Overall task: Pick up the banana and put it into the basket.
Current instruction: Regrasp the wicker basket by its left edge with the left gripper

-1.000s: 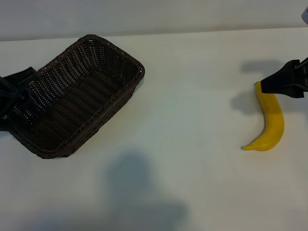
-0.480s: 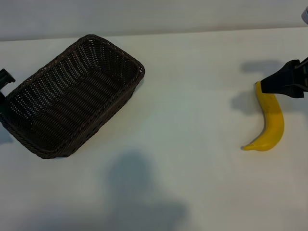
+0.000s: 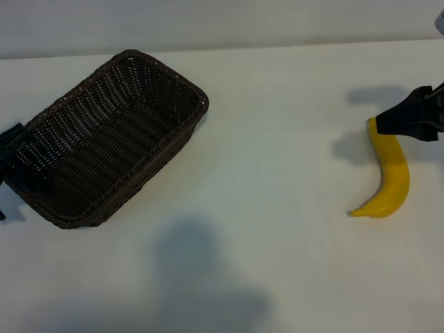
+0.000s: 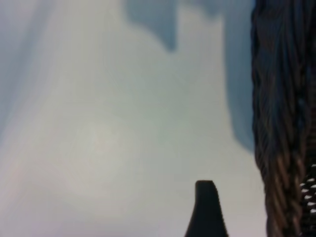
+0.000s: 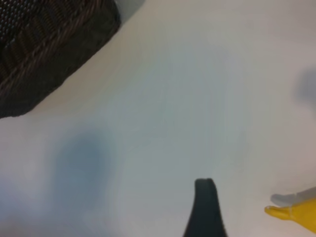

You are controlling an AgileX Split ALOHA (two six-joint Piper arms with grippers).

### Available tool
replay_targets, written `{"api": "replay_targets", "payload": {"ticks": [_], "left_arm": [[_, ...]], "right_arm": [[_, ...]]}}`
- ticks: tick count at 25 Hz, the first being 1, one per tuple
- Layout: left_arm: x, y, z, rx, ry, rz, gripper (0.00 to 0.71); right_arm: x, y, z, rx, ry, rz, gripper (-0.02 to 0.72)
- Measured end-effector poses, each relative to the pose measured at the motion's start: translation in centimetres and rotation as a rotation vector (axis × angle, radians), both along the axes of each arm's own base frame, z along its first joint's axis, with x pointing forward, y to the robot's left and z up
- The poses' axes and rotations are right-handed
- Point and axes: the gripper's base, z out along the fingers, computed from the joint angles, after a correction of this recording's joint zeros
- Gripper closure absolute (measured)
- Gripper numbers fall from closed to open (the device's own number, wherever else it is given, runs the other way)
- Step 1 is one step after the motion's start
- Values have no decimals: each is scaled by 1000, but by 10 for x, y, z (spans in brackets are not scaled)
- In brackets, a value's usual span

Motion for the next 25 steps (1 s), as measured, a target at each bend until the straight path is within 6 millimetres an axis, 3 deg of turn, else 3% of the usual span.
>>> {"api": "replay_targets", "payload": {"ticks": [25], "left_arm": [[28, 2, -50, -32, 21, 34, 148]], "right_arm": [[0, 0, 0, 0, -1, -1, 156]]}}
